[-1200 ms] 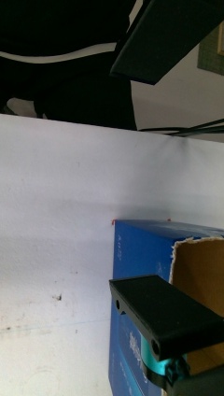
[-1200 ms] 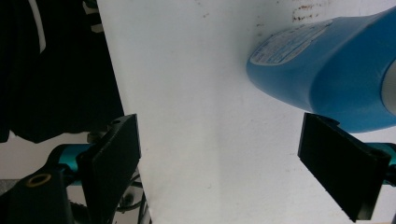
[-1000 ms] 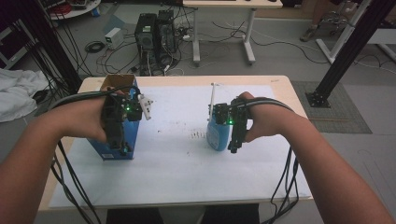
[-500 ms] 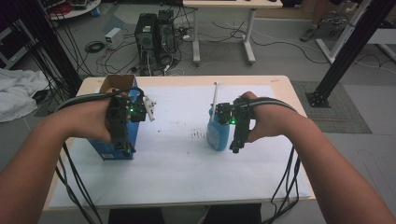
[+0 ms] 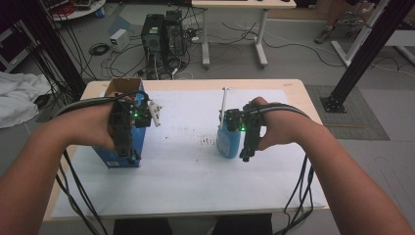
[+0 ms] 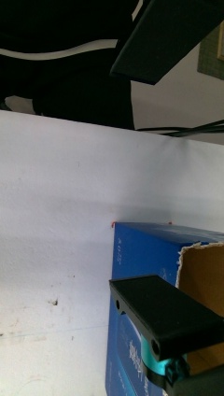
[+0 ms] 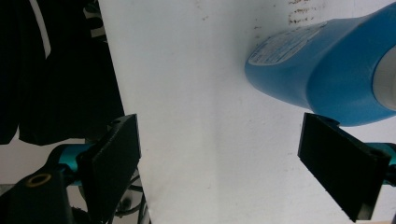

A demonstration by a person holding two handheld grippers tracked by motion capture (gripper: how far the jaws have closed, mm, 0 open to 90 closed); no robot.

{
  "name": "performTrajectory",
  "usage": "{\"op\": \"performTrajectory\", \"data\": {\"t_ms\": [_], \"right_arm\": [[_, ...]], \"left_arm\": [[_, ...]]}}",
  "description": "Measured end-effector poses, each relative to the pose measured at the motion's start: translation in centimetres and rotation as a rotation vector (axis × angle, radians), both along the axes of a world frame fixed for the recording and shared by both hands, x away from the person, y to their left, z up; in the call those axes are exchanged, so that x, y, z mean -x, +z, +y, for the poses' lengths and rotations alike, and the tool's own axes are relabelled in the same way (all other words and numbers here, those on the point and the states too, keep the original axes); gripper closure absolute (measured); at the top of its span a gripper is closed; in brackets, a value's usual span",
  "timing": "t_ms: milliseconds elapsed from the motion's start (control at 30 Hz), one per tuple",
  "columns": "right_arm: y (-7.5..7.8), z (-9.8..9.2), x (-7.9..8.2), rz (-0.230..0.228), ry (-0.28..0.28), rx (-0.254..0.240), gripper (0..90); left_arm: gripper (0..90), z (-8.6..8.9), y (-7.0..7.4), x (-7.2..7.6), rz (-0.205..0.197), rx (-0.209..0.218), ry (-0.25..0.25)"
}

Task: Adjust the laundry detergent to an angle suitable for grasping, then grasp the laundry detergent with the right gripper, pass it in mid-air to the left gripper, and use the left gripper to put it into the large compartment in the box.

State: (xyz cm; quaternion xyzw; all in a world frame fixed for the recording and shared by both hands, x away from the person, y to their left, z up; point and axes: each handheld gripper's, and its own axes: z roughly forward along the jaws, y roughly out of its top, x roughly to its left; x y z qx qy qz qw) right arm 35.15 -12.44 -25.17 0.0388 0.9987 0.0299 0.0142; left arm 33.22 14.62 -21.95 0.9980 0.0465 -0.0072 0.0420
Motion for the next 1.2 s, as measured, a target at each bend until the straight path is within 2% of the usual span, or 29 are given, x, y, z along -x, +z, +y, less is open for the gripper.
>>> {"op": "performTrajectory", "data": {"t_ms": [200,567,700,833,967,1033,1200], "right_arm": [[0.01,0.13,0.09,-0.001,-0.003,0.001,12.4],[0.01,0.33,0.55,-0.010,0.001,0.008,12.4],[0.01,0.38,0.66,-0.018,-0.005,-0.005,12.4],[0.04,0.29,0.64,-0.018,-0.013,-0.005,12.4],[0.11,0.11,0.78,-0.020,-0.017,-0.004,12.4],[0.28,-0.16,0.92,-0.018,-0.014,-0.013,12.4],[0.53,-0.54,0.77,-0.016,-0.013,-0.029,12.4]], "left_arm": [[1.7,0.11,0.14,0.29,-0.012,0.002,0.008],[1.7,-0.23,-0.28,0.56,-0.002,-0.009,-0.001],[1.7,-0.30,-0.42,0.58,0.006,-0.017,-0.016],[1.7,-0.33,-0.19,0.49,-0.005,-0.022,-0.021],[1.7,-0.44,-0.19,0.52,-0.012,-0.015,-0.014],[1.7,-0.65,-0.24,0.39,-0.007,-0.023,-0.020],[1.7,-0.74,-0.06,0.22,-0.014,-0.013,-0.020]]}}
